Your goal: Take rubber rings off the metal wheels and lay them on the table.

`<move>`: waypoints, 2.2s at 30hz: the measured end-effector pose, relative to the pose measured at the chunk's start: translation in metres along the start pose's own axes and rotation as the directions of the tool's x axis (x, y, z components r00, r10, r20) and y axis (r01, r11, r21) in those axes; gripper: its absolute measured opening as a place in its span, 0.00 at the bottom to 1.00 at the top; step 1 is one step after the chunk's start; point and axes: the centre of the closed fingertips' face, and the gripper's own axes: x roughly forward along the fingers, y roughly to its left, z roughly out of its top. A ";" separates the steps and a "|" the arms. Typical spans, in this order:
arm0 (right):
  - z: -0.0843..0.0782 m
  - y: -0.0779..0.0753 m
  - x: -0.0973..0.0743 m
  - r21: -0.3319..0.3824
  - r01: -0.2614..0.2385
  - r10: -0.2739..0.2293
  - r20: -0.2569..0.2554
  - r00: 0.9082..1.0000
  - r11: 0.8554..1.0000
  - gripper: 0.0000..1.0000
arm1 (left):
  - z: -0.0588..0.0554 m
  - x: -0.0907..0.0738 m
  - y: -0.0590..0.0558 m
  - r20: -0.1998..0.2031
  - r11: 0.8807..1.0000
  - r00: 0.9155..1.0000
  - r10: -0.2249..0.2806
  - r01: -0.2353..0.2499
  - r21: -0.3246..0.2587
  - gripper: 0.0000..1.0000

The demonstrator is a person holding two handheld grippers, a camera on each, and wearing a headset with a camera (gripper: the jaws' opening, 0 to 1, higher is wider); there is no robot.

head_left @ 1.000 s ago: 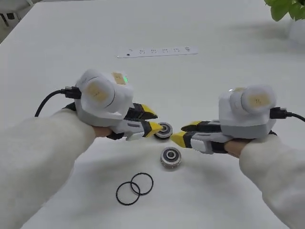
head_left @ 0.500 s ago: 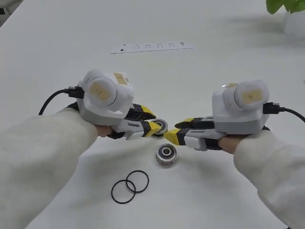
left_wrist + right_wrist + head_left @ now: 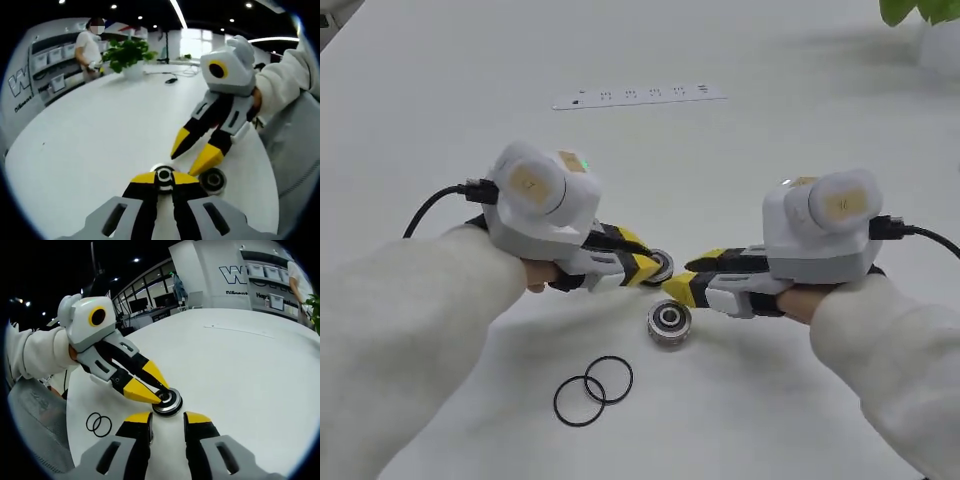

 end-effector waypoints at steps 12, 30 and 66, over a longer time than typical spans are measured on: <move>-0.003 0.007 0.003 -0.058 -0.043 0.041 -0.032 0.999 0.997 0.19 | -0.005 -0.001 -0.008 -0.010 1.000 1.000 -0.006 0.006 -0.007 0.11; -0.009 0.014 0.002 -0.190 -0.057 0.043 -0.074 0.996 0.980 0.17 | -0.008 -0.005 -0.017 -0.027 1.000 0.999 -0.021 0.022 0.009 0.06; -0.014 0.005 -0.005 -0.121 -0.024 0.012 -0.098 0.995 0.992 0.00 | -0.009 -0.007 -0.015 -0.017 1.000 1.000 0.008 -0.008 0.023 0.01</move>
